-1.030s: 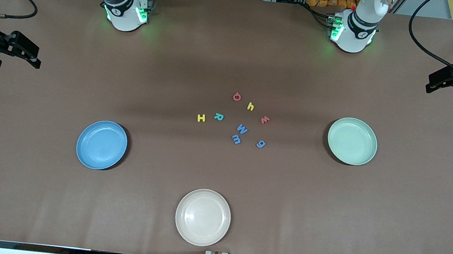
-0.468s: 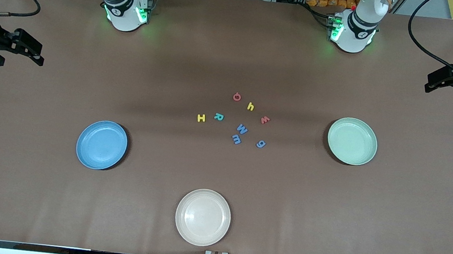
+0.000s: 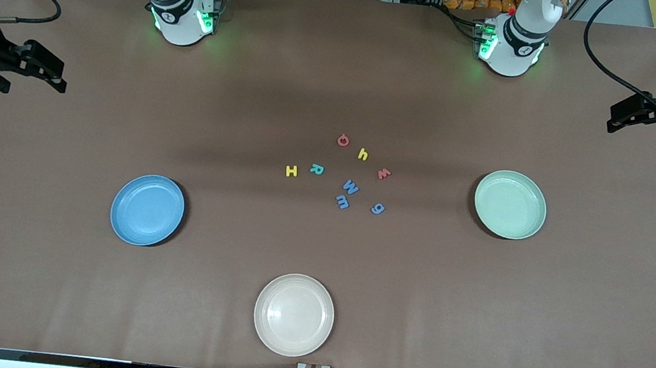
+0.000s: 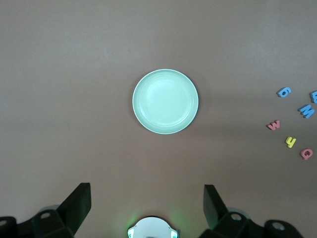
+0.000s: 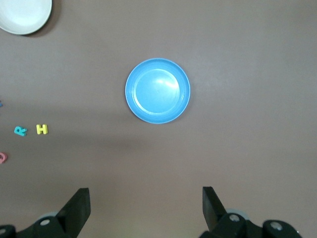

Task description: Sort uppercase to blue plate, lowercase to green plate

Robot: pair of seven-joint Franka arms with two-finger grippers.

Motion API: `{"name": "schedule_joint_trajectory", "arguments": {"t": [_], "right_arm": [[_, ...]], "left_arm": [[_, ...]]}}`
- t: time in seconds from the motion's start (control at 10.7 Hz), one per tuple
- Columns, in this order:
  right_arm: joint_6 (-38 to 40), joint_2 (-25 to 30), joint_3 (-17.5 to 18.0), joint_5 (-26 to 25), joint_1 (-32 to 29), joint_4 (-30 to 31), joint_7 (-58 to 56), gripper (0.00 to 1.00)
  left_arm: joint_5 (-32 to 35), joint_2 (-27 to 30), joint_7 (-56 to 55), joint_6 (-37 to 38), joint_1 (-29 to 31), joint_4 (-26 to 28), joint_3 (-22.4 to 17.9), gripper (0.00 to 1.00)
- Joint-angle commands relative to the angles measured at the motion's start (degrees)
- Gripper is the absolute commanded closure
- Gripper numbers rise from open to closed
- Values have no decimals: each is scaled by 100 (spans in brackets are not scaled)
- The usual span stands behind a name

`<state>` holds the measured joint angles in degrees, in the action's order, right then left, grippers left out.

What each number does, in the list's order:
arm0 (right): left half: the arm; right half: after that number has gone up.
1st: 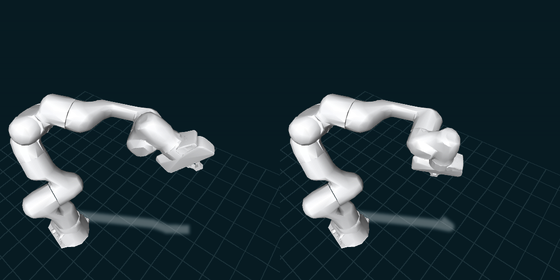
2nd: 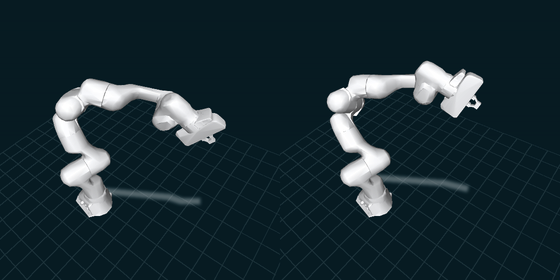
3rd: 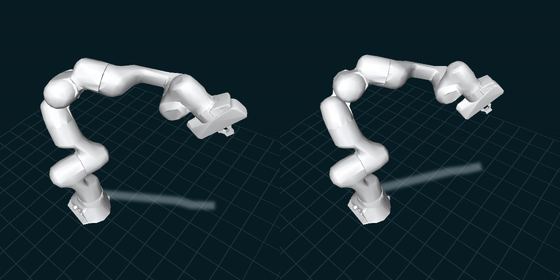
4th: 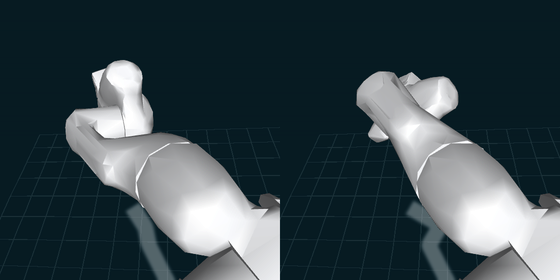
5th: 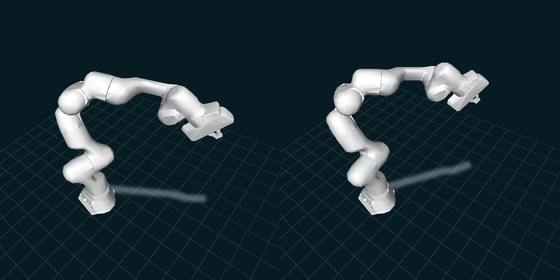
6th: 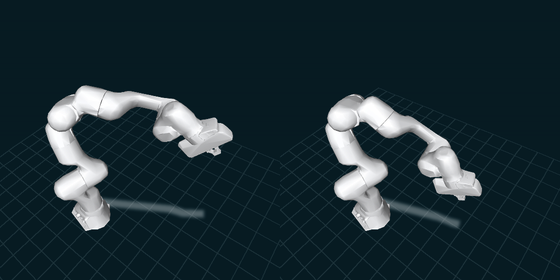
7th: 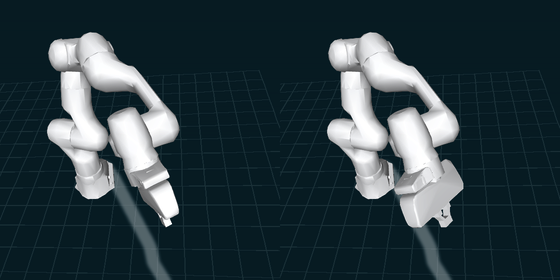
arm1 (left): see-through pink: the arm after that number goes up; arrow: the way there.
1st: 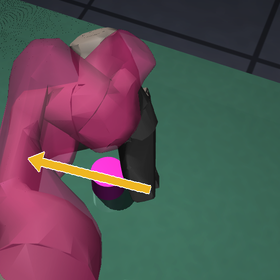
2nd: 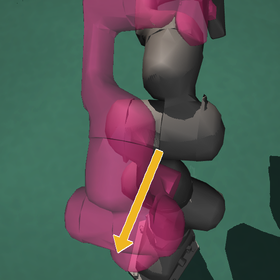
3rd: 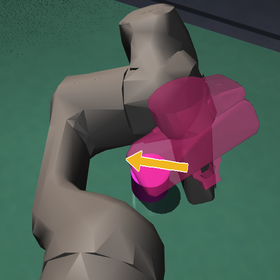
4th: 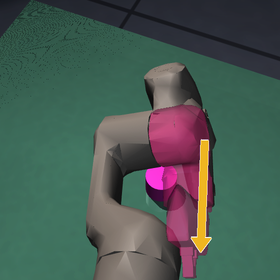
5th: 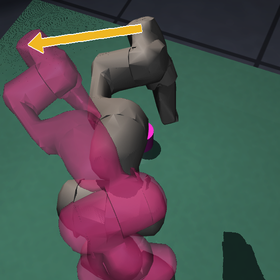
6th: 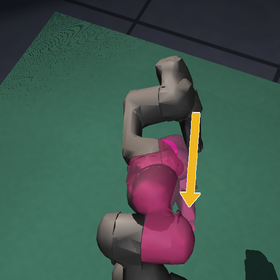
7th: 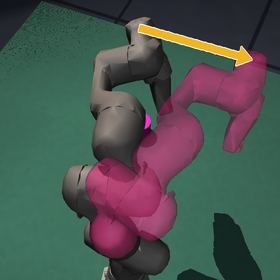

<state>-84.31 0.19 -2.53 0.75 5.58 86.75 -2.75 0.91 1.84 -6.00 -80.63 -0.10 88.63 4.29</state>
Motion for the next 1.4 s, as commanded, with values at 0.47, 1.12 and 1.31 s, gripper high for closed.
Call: {"name": "schedule_joint_trajectory", "arguments": {"t": [0.47, 1.12, 1.31], "right_arm": [[-979, -88, 770, 83, 171, 1123, 807, 0], [-2815, -863, 1394, 101, 892, 1992, 2144, 0], [-3370, -1160, 1745, 101, 1024, 2249, 2793, 0]], "left_arm": [[-12, 79, -472, 56, 36, 84, 99, 0], [-100, -53, -481, -575, 10, 795, 160, 0], [-91, -61, -394, -918, 45, 1129, 160, 0]]}}
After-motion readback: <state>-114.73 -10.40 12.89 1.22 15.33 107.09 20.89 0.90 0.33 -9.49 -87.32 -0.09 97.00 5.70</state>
